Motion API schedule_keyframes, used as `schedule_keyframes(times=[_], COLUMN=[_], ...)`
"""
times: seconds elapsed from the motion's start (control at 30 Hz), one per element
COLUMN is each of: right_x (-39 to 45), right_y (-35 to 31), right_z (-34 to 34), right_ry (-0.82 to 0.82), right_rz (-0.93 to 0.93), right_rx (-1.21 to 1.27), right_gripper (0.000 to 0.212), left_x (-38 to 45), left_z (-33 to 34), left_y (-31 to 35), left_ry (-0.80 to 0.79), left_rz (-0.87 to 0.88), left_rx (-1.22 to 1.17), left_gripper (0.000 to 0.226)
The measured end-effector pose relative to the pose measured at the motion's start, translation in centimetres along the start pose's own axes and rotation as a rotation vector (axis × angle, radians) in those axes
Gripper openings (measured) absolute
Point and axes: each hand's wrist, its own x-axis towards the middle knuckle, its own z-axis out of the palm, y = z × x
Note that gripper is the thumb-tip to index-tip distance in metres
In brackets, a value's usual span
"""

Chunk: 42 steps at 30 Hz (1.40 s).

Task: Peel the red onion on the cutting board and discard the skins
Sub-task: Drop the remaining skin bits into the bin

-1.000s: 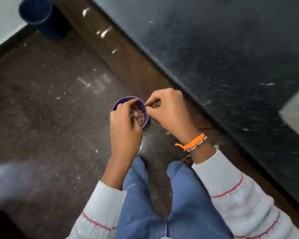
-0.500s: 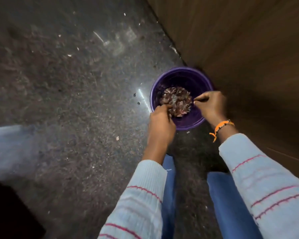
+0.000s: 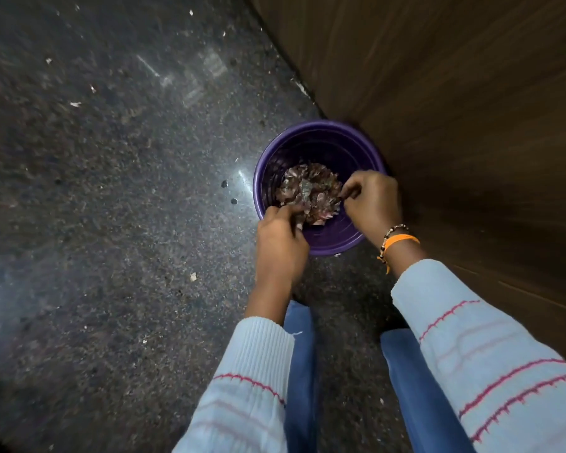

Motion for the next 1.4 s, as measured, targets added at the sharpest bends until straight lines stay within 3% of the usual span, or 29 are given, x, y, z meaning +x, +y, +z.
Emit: schedule_keyframes(times=[0.07,0.13,0.4,0.67,0.93,1.23,1.4], right_x=[-1.0,-2.4,-12.7,-25.5,-35.5,-42.1,-44.5], right_y=[-1.0,-2.3,-8.1,-9.7,-3.1,7.8,13.8], right_z=[-1.3,-3.1,-17.1,-34.7,-46.0,-52.7,-55.1], right_ry=[-0.172,-0.207,0.09,0.325,0.56,0.809,0.858], right_rz=[-0.044,-0.05,-0.132,-0.291,-0.234,-0.11,-0.019], right_rx=[0.014,0.111,0.46,0.507,0.534,0.484,0.467], right_gripper=[0.029,0.036,0.021,0.017,0.013,0.014,0.015], left_x=[-1.0,-2.3,-12.6,-25.5,-35.5,-43.5,-46.4], left_z=[-1.1,-2.7,-9.3,-12.8,-9.0,1.7,7.3], left_y=[1.4,3.5,15.9,29.3,39.1,46.6,49.2], left_ry=[0.034,0.065,0.159,-0.04,-0.253,-0.458,-0.497], left_rz=[-0.031,-0.03,0.151,0.455,0.76,0.919,0.975], left_rx=[-0.039,-0.084,-0.305,-0.367,-0.225,-0.182,-0.116], left_gripper=[0.032,0.032,0.025,0.024,0.023,0.022,0.027])
